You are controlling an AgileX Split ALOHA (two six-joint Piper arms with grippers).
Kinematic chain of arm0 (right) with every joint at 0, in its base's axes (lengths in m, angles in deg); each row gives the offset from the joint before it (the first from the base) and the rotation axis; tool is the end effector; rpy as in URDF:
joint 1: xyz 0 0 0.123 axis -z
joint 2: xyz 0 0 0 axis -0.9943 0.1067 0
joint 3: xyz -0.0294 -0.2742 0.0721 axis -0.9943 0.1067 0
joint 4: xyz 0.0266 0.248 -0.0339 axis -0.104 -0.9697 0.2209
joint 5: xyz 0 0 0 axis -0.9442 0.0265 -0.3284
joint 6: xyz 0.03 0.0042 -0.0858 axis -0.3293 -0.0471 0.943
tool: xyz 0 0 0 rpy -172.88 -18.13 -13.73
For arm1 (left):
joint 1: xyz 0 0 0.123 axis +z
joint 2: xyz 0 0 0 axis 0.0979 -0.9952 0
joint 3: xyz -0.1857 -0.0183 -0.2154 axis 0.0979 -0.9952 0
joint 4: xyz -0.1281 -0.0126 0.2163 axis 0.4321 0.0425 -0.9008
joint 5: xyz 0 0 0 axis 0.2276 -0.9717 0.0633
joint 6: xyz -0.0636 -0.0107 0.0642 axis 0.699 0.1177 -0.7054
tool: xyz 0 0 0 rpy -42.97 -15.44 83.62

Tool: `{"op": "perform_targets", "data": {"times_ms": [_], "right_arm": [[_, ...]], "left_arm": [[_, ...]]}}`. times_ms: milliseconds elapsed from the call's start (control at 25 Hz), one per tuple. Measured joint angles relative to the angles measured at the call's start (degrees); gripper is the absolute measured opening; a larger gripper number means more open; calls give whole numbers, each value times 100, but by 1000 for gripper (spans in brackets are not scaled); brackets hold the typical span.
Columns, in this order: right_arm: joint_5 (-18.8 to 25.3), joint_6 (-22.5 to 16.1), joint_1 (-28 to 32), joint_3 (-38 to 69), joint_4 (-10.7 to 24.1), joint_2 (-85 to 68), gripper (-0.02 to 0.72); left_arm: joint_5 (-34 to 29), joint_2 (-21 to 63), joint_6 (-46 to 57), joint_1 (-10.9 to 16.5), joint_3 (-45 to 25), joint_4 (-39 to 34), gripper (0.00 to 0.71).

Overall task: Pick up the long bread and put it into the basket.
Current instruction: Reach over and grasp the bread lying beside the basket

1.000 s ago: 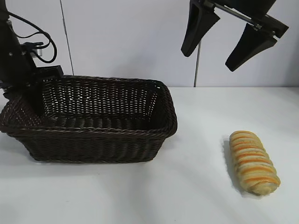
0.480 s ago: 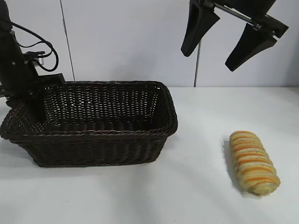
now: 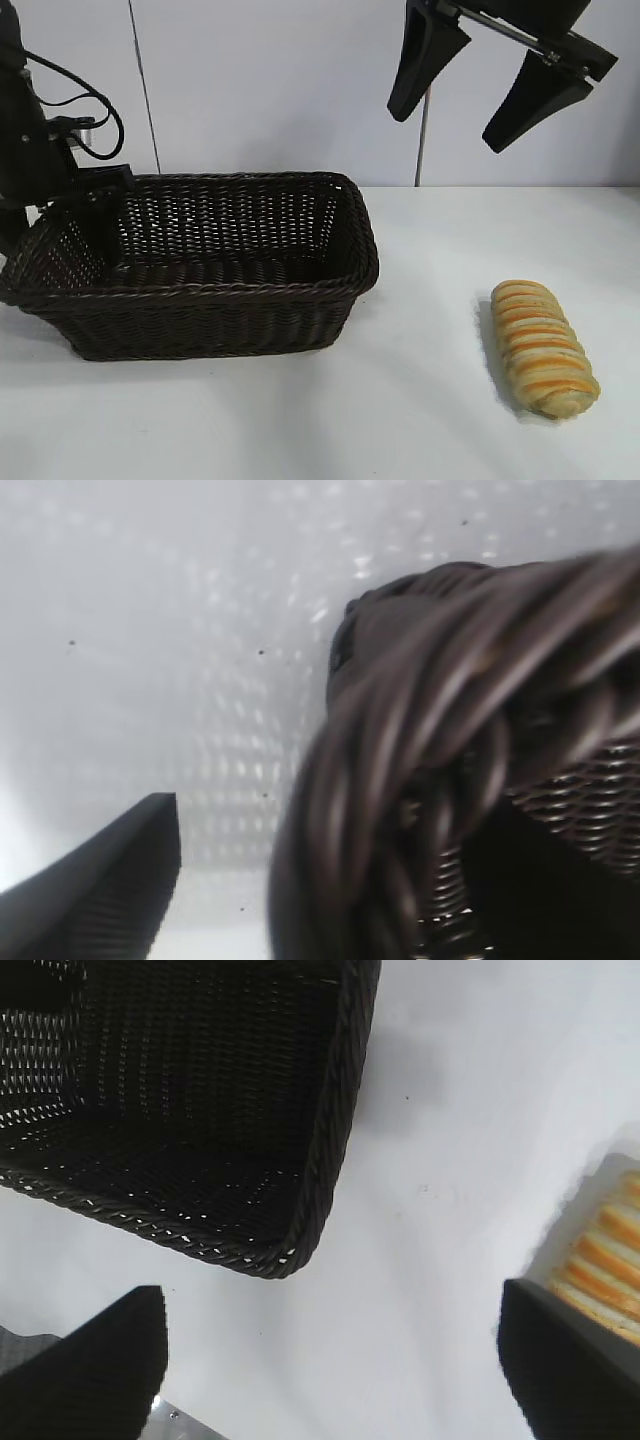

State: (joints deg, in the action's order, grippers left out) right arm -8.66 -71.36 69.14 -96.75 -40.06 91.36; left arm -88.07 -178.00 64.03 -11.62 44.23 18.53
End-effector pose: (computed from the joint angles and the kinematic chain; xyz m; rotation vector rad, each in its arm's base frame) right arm 0.3398 0.1189 0.3052 -0.3899 2.7807 0.5182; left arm 0.4261 -0.0598 0.1985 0.0365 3.0811 -0.2625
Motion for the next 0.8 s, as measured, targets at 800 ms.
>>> {"op": "perform_targets", "data": {"times_ms": [800], "right_arm": [[11,0,0,0,0,0,622]], "left_arm": [[-258,2549,1025,392,423,-1441,570]]}}
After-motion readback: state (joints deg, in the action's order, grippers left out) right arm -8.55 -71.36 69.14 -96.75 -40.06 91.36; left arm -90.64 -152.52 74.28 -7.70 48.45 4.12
